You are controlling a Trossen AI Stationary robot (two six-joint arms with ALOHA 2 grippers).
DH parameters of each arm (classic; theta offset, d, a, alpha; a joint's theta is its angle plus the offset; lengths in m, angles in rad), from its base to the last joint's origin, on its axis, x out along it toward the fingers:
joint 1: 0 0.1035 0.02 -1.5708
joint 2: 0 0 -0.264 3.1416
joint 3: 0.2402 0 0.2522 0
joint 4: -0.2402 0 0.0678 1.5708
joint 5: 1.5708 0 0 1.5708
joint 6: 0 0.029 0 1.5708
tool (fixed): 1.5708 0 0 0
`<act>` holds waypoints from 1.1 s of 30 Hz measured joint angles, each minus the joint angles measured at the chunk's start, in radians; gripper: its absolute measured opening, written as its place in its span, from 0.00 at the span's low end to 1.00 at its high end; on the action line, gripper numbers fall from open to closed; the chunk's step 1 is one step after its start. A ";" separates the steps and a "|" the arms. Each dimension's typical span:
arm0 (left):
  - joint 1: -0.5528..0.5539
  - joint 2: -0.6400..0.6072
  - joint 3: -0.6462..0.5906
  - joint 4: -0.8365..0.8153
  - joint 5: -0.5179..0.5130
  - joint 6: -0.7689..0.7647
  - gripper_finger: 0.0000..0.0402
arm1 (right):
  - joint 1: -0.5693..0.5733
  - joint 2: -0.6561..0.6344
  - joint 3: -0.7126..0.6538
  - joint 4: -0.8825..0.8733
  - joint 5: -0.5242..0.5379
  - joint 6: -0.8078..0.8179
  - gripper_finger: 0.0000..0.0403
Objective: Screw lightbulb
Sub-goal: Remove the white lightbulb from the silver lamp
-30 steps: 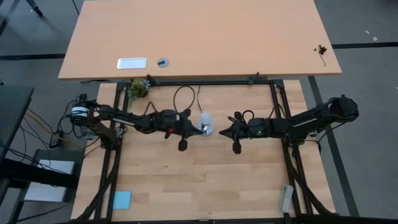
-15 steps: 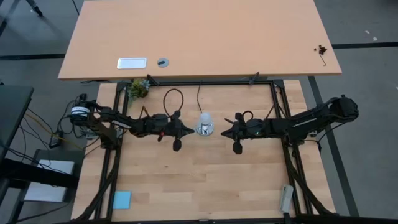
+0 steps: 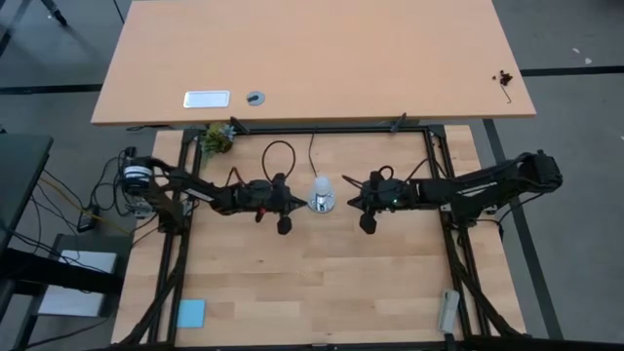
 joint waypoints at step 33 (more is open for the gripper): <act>0.048 0.204 0.101 0.090 -0.050 -0.013 0.01 | -0.100 0.162 0.615 -0.475 0.012 -0.064 0.64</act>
